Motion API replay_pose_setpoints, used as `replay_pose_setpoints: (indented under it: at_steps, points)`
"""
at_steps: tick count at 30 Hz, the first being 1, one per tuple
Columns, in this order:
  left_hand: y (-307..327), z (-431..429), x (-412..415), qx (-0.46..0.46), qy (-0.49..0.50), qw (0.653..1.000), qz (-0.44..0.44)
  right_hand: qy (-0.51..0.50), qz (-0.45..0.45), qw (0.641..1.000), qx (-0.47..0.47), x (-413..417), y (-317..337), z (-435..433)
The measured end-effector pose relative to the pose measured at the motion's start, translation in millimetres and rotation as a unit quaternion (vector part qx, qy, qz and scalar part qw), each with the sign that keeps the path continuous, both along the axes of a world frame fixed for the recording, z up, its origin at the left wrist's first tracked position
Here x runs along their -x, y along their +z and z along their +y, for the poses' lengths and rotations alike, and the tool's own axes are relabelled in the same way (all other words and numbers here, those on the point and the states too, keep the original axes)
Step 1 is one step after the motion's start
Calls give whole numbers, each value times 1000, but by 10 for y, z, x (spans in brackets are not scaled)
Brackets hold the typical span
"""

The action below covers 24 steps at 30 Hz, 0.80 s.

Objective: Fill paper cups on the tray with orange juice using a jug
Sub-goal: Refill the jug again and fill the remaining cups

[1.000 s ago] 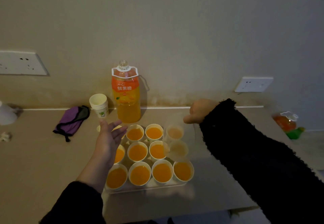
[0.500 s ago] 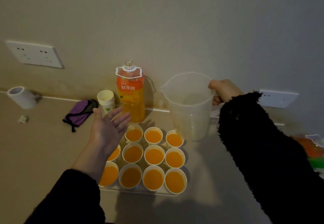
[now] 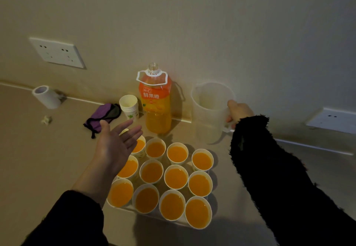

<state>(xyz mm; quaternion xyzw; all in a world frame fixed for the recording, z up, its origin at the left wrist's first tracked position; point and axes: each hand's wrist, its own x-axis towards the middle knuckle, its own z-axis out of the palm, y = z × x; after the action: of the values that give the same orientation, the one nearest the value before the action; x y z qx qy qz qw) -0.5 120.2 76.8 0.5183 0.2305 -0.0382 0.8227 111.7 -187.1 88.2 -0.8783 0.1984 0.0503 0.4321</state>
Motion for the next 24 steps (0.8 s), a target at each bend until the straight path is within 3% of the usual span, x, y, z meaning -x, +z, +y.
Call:
replay_pose_setpoints:
  at_steps: [13, 24]
  points:
    - [-99, 147, 7, 0, 12, 1000, 26, 14, 35, 999, -25, -63, -405, 162]
    - [-130, 246, 33, 2, 4, 999, 34, -8, -35, 998, 50, -27, -555, 199]
